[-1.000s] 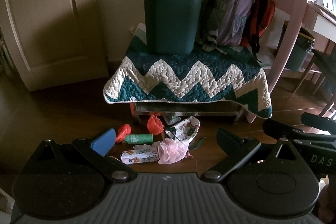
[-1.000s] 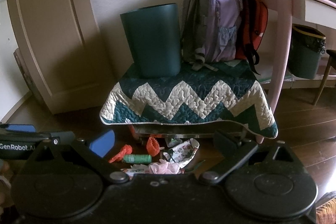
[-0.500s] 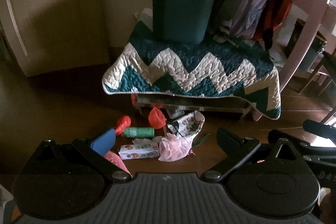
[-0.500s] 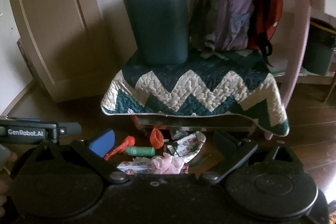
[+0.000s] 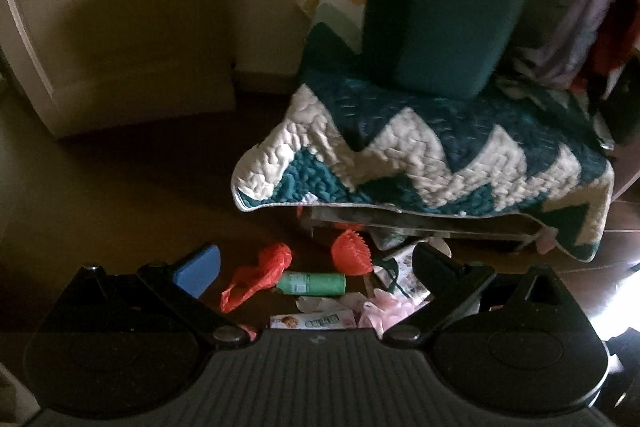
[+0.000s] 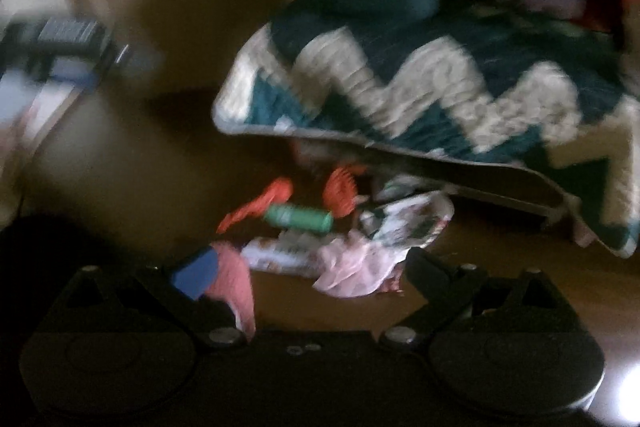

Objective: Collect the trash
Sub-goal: 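Lower both tools down toward the trash pile on the floor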

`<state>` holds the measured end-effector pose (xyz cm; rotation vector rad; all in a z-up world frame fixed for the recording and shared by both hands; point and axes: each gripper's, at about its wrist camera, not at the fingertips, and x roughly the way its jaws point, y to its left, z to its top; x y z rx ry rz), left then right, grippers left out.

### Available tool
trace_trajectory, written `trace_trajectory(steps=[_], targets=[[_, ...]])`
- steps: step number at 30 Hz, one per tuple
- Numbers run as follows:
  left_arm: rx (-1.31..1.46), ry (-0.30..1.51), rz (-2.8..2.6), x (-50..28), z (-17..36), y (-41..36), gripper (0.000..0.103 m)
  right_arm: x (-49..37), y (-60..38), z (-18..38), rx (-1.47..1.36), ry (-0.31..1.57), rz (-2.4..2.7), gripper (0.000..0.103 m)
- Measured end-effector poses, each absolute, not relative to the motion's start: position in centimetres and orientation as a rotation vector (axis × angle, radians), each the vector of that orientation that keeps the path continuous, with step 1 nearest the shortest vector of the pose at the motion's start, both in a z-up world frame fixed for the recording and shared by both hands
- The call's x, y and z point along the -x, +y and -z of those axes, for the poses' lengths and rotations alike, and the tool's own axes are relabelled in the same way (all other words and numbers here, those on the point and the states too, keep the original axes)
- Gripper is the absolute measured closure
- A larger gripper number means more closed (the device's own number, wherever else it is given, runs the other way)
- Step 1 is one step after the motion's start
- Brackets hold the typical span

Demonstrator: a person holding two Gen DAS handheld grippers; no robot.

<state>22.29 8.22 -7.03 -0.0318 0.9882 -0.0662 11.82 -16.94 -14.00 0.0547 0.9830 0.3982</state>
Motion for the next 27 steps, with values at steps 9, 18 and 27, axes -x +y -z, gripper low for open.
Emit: trace_trajectory(steps=[9,18,27], targets=[[0.009,1.166,0.180,-28.8,15.6,9.2,0.000,-16.0,-12.2,23.5,0.133,1.192,-0.703,0.003],[-0.345,1.249,0.359,-30.0,28.2,5.0,0.000,-15.8,-8.6,34.8,0.378,1.319,-0.929,0.004],[-0.403,1.401,0.468,-30.3,41.0,3.7,0.000,-14.9,-5.6,44.1,0.577,1.394,-1.028,0.004]])
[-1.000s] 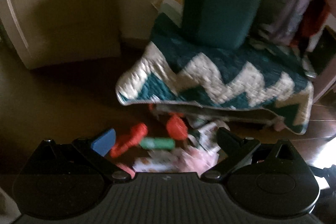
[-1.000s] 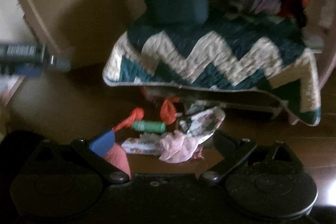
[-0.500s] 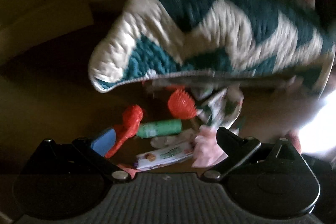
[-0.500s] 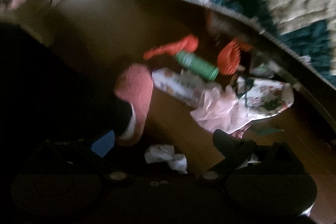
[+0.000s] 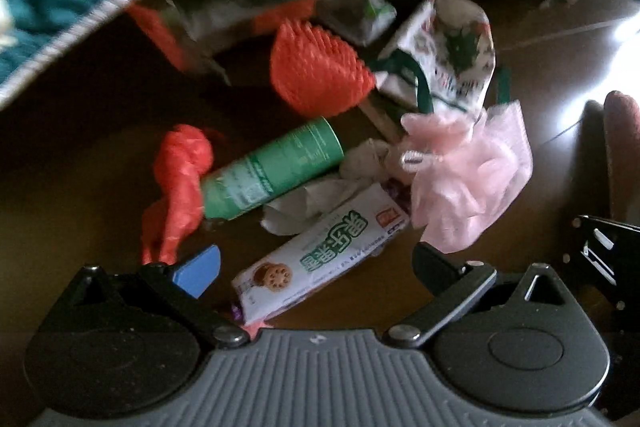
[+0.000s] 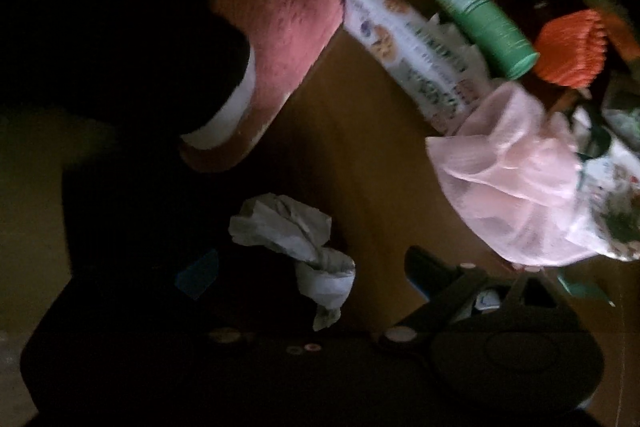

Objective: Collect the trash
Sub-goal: 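Lower both tools down toward the trash pile on the floor, then grasp the crumpled silver bag with the right tool while the left grasps the white-green biscuit wrapper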

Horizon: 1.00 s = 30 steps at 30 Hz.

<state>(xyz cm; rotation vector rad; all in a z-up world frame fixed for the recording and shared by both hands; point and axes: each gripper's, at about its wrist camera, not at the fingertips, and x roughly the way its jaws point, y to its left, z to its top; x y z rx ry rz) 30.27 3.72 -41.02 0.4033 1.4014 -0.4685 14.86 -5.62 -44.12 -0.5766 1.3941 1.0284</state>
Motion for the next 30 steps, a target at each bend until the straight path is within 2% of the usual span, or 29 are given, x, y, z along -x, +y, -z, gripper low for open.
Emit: trace_trajectory(steps=[7,13,23,25,27,30], targets=[[-0.438,1.447,0.519,-30.5,46.9,2.9,0.000,-14.9,-5.5,48.5,0.613,1.469,-1.045,0.005],[-0.553,1.423,0.606,-30.0,49.5,2.8,0.000,-14.7,-5.7,50.4,0.615,1.498,-1.064,0.005],[-0.628,1.453,0.659,-29.4,52.4,2.3,0.001,-13.9,-4.7,51.7,0.702,1.447,-1.087,0.006],[-0.623,1.451,0.638,-29.6,52.5,2.3,0.007,-13.5,-4.4,52.0,0.730,1.424,-1.075,0.007],[-0.640,1.449,0.613,-29.8,52.6,2.4,0.020,-13.3,-4.4,52.1,0.743,1.417,-1.070,0.007],[-0.668,1.437,0.578,-29.9,52.7,2.2,0.032,-12.7,-4.4,52.2,0.776,1.395,-1.076,0.007]])
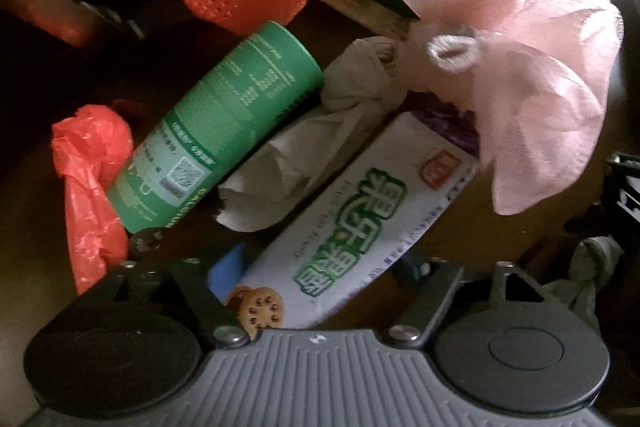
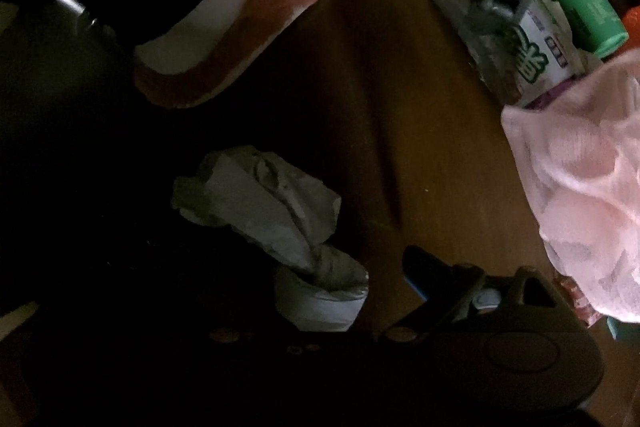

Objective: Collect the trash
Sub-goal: 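Grasp the crumpled silver bag with the right tool while the left grasps the white-green biscuit wrapper, then lift both items to the teal wastebasket and open the left tool over it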

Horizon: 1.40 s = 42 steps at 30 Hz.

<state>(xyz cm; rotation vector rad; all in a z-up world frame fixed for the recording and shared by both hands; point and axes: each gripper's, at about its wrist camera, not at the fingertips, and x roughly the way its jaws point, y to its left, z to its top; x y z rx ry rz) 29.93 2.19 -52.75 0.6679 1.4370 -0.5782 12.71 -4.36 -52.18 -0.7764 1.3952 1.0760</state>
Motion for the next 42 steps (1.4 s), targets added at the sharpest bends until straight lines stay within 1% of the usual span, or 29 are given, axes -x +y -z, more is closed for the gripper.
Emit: trace_trajectory(steps=[4,5,6,7,8,9,13,16,17,19,23,27,31,36,42], targets=[[-0.698,1.425,0.553,-29.9,52.4,1.8,0.035,-12.1,-4.5,52.0,0.818,1.362,-1.083,0.009],[-0.705,1.421,0.548,-29.3,51.6,1.3,0.035,-12.1,-4.6,51.9,0.819,1.357,-1.085,0.012],[-0.709,1.414,0.543,-29.2,51.6,1.2,0.036,-12.0,-4.7,51.9,0.817,1.364,-1.090,0.021],[-0.712,1.409,0.537,-29.0,51.5,1.2,0.036,-12.0,-4.8,51.9,0.821,1.367,-1.084,0.035],[-0.715,1.403,0.533,-28.7,51.4,1.0,0.036,-11.9,-5.0,51.7,0.840,1.339,-1.065,0.056],[-0.714,1.397,0.533,-28.4,51.2,0.9,0.037,-11.9,-5.0,51.6,0.866,1.309,-1.055,0.055],[-0.726,1.376,0.528,-28.0,50.6,0.5,0.040,-13.0,-5.3,51.4,0.821,1.357,-1.035,0.057],[-0.723,1.371,0.517,-27.9,49.7,0.7,0.043,-13.8,-6.1,50.0,0.777,1.357,-1.003,0.058],[-0.714,1.374,0.512,-27.9,49.2,1.1,0.047,-14.1,-6.4,49.5,0.763,1.366,-0.994,0.058],[-0.695,1.381,0.500,-27.9,48.1,1.8,0.048,-14.8,-7.0,48.2,0.748,1.380,-0.988,0.058],[-0.655,1.361,0.489,-27.6,45.3,2.5,0.054,-15.6,-7.9,44.4,0.691,1.373,-0.912,0.058],[-0.632,1.311,0.462,-27.4,41.9,2.4,0.055,-18.2,-8.2,40.7,0.599,1.378,-0.792,0.058],[-0.650,1.191,0.420,-27.6,36.4,2.6,0.055,-20.2,-10.4,35.1,0.452,1.350,-0.642,0.058],[-0.642,1.029,0.366,-27.9,28.7,2.3,0.055,-22.2,-12.8,26.8,0.339,1.230,-0.495,0.058],[-0.569,0.841,0.306,-26.8,18.5,1.4,0.055,-21.7,-15.5,17.7,0.229,1.090,-0.387,0.058]])
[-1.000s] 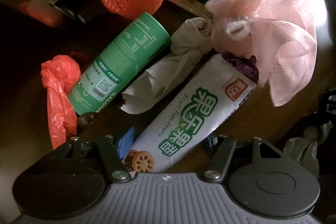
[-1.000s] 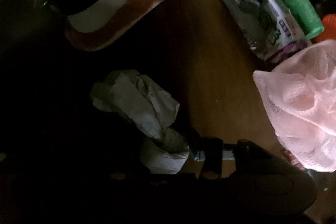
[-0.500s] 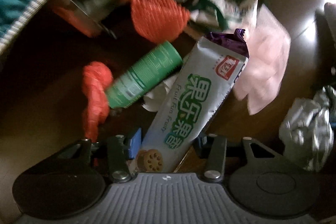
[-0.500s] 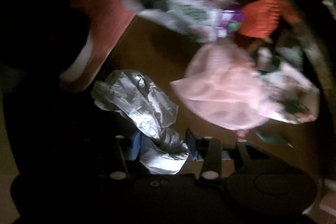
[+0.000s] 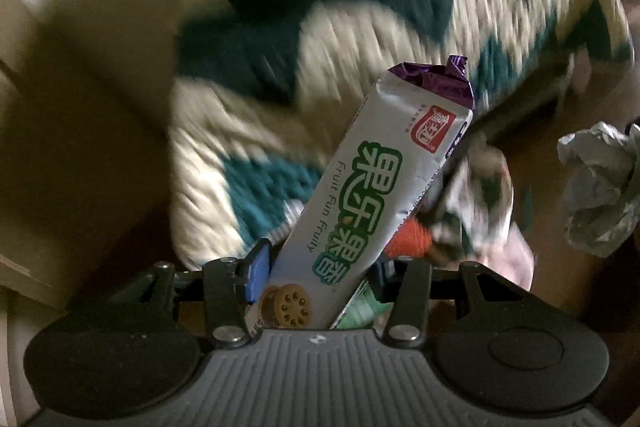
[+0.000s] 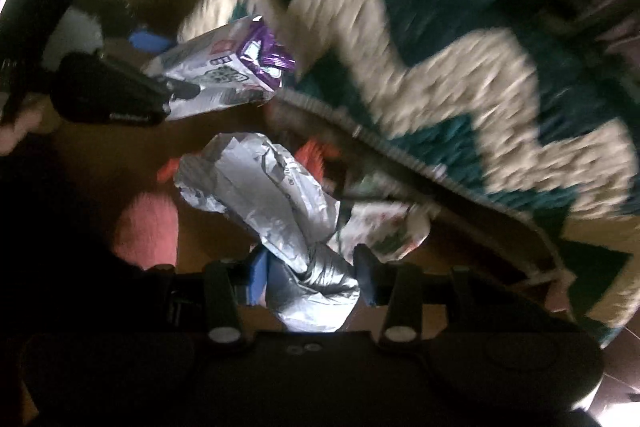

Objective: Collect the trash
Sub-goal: 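Lift both items to the teal wastebasket and open the left tool over it, then lower the left tool back to the trash pile while the right holds the silver bag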

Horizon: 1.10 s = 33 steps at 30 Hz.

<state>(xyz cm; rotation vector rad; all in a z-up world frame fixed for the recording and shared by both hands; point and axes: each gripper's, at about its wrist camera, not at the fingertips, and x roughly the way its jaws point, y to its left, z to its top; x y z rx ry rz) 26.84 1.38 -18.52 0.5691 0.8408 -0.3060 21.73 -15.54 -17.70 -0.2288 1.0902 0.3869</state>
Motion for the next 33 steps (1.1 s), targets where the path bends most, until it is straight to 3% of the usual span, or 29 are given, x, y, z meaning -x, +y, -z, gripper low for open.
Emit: trace_trajectory(steps=[15,25,33], targets=[[-0.342,0.714,0.294,-22.8,-0.2,-1.2,0.055,-21.1,-19.9,-3.0,0.018,0.808,-0.266,0.058],[-0.194,0.680,0.273,-24.5,-9.3,-2.1,0.055,-24.7,-21.6,-10.9,-0.090,0.691,-0.214,0.058],[-0.128,0.654,0.238,-29.2,-13.7,-3.0,0.055,-29.4,-21.2,-15.8,-0.094,0.597,-0.182,0.058]])
